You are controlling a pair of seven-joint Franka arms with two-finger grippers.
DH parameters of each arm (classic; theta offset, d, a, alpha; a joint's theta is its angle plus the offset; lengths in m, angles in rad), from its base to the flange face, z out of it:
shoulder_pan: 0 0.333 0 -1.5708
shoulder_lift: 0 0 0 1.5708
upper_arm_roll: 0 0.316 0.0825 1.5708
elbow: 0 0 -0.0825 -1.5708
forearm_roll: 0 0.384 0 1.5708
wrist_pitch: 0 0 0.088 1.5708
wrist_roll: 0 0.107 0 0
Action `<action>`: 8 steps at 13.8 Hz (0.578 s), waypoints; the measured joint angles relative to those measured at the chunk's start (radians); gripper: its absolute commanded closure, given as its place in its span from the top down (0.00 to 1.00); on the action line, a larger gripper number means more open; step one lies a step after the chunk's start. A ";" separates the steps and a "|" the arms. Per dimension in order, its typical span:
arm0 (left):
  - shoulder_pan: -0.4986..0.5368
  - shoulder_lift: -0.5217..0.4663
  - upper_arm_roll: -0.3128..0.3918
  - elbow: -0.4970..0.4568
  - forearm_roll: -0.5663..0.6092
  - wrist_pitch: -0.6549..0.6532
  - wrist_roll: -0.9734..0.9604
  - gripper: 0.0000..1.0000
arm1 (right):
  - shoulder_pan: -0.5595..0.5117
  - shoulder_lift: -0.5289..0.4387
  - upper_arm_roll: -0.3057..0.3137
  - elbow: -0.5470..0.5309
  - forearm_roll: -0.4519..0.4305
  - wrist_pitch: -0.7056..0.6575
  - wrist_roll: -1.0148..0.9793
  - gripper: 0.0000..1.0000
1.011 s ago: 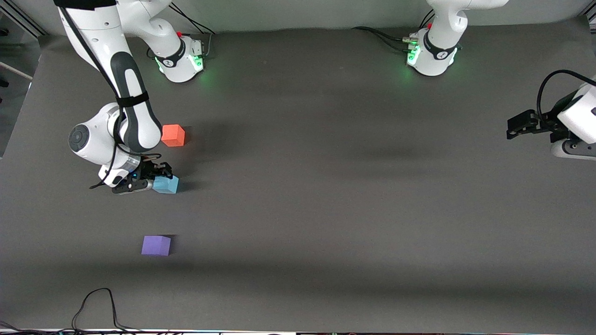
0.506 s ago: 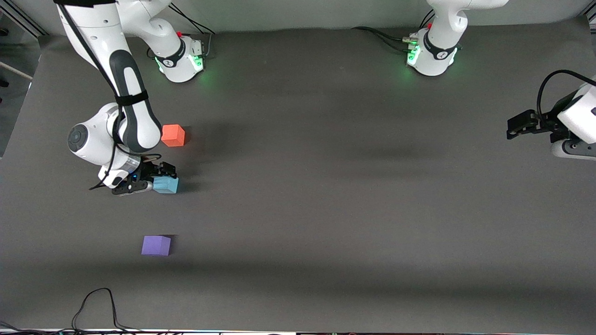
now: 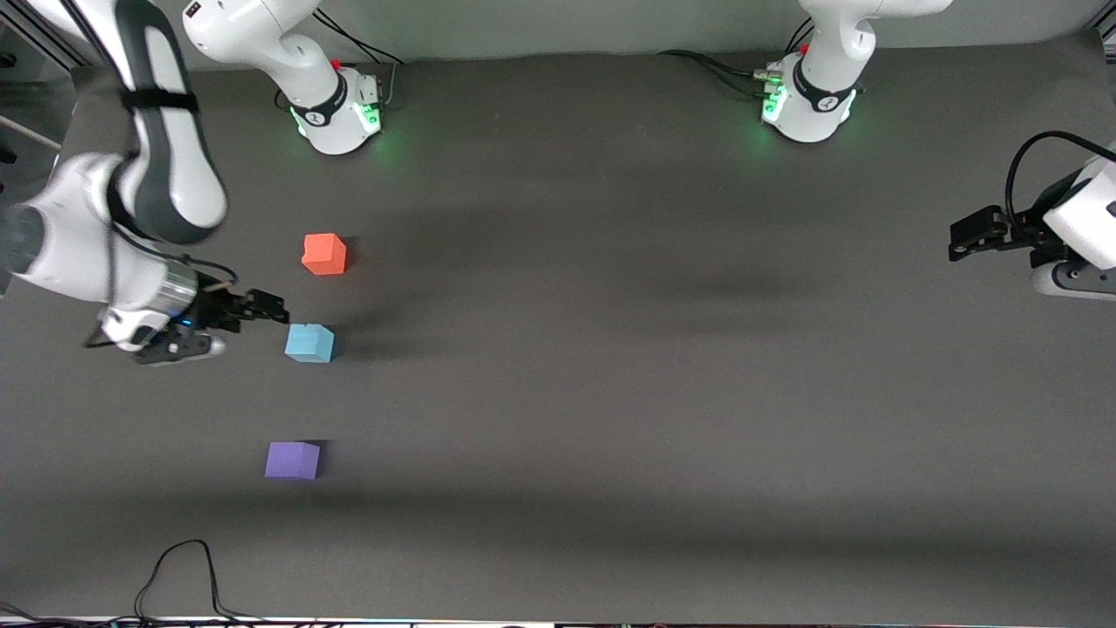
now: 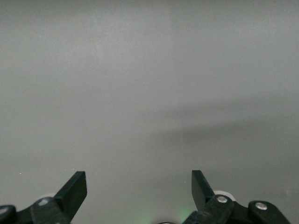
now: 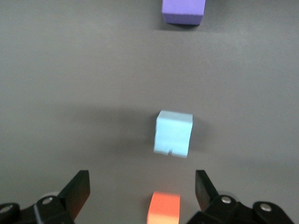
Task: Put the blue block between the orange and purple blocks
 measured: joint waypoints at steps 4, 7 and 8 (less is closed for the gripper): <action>0.000 0.000 0.000 0.000 0.000 0.008 0.001 1.00 | -0.071 -0.094 0.110 0.213 -0.106 -0.250 0.117 1.00; 0.000 0.000 0.000 0.000 0.000 0.013 0.013 1.00 | -0.398 -0.183 0.479 0.239 -0.156 -0.291 0.169 1.00; 0.000 0.000 0.002 0.000 0.001 0.014 0.026 1.00 | -0.502 -0.207 0.583 0.233 -0.161 -0.299 0.173 1.00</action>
